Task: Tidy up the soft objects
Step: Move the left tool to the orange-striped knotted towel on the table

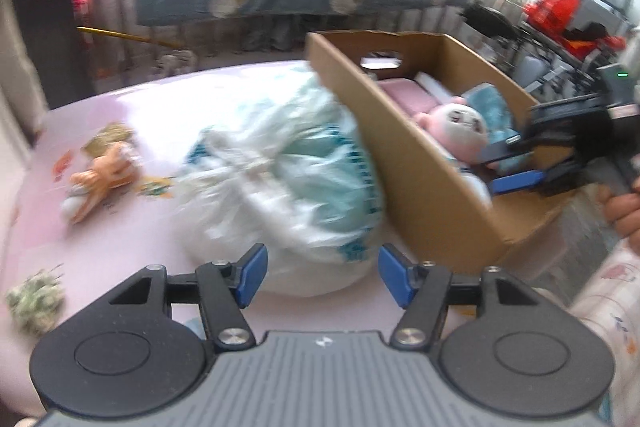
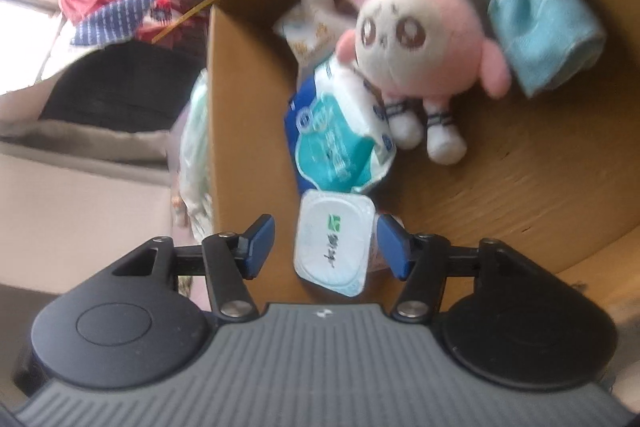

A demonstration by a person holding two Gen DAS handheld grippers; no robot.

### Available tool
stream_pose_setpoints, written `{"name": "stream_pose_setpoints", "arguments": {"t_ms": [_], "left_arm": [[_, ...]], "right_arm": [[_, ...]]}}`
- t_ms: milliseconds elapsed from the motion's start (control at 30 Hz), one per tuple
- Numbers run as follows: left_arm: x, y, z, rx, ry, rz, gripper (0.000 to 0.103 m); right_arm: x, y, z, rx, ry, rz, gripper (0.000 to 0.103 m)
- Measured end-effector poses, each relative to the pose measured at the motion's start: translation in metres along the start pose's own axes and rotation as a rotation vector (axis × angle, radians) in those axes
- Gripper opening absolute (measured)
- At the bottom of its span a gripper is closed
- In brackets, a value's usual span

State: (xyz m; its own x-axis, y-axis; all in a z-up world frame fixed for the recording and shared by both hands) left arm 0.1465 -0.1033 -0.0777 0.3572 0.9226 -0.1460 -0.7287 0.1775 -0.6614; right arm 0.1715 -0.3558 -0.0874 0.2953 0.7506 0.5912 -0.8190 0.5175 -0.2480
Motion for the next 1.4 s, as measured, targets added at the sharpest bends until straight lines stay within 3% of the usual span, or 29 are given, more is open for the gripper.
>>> {"name": "stream_pose_setpoints", "arguments": {"t_ms": [200, 367, 667, 900, 1000, 1100, 1333, 1400], "left_arm": [[0.044, 0.012, 0.024, -0.094, -0.157, 0.007, 0.063], [0.083, 0.021, 0.036, -0.132, -0.274, 0.031, 0.064], [0.15, 0.043, 0.043, -0.162, -0.474, 0.005, 0.065], [0.183, 0.029, 0.017, -0.191, -0.623, -0.243, 0.071], [0.191, 0.02, -0.011, -0.165, -0.635, -0.348, 0.071], [0.201, 0.011, -0.042, -0.131, -0.6, -0.393, 0.071], [0.233, -0.003, -0.109, 0.002, -0.478, -0.348, 0.072], [0.241, -0.001, -0.124, 0.053, -0.475, -0.321, 0.072]], "right_arm": [[0.031, -0.016, 0.034, -0.109, 0.003, 0.071, 0.063], [0.084, -0.007, 0.035, -0.096, -0.05, 0.165, 0.067], [0.199, 0.034, -0.051, 0.099, -0.131, 0.253, 0.07], [0.275, 0.055, -0.15, 0.228, -0.111, 0.303, 0.07], [0.292, 0.051, -0.204, 0.27, -0.055, 0.309, 0.07], [0.298, 0.042, -0.255, 0.29, 0.009, 0.312, 0.07], [0.294, 0.027, -0.342, 0.317, 0.103, 0.346, 0.07], [0.295, 0.03, -0.357, 0.315, 0.121, 0.377, 0.07]]}}
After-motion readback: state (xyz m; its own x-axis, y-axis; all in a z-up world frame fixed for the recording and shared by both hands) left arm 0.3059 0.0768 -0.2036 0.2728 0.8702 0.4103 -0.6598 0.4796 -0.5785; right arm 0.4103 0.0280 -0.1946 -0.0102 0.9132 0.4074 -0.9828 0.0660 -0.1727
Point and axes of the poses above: each gripper's, at about its wrist camera, not at the fingertips, and z roughly against the way its jaws point, x to its left, y to its underside, the point moved 10 cm from there along -z, roughly the way its jaws point, and after that the axes turned 3 degrees about -x, right-handed, at the moved point
